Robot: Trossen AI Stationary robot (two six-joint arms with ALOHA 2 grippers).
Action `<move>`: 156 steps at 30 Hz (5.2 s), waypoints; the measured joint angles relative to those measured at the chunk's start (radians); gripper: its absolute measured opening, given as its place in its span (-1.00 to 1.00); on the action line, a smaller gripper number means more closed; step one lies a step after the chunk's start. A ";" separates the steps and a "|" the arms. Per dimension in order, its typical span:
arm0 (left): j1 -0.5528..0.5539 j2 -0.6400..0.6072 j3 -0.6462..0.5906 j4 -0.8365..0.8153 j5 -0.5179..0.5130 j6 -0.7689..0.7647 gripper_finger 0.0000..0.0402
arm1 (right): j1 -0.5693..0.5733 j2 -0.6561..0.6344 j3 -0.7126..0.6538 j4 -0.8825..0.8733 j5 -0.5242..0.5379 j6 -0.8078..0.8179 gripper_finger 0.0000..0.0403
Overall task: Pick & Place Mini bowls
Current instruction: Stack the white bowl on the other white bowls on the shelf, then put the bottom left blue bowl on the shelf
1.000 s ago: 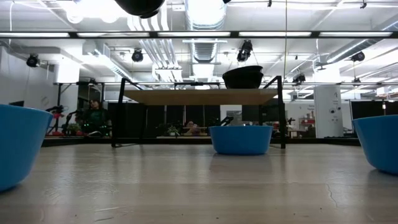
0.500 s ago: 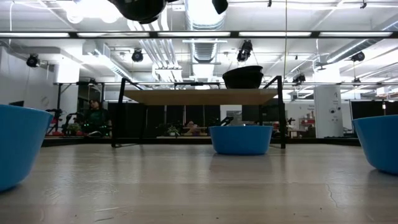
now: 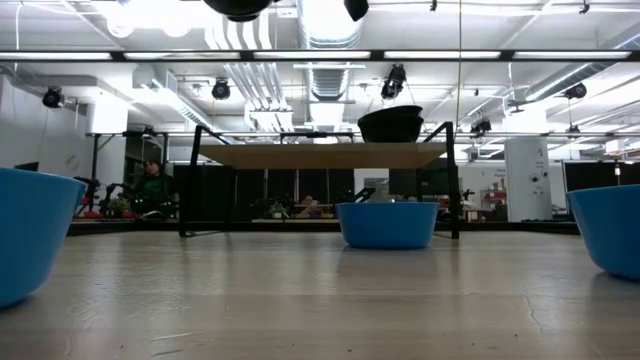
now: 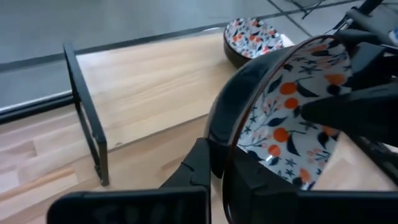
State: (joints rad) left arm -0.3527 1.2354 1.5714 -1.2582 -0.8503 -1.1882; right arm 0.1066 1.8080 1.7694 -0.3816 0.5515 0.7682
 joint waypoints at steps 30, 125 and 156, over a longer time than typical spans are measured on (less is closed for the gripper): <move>0.011 -0.012 0.183 0.306 -0.190 0.568 -0.08 | -0.168 0.001 0.297 -0.404 -0.105 -0.140 -0.96; 0.013 -0.016 0.175 0.288 -0.064 0.510 -0.08 | -0.844 0.104 0.353 -1.193 -0.713 -0.423 -0.30; 0.008 0.008 0.151 -0.088 0.562 0.375 -0.08 | -0.661 -0.167 0.353 -1.054 -0.646 -0.328 -0.31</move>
State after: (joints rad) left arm -0.3445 1.2431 1.7221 -1.3466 -0.2887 -0.8129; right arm -0.5542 1.6406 2.1220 -1.4360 -0.0945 0.4403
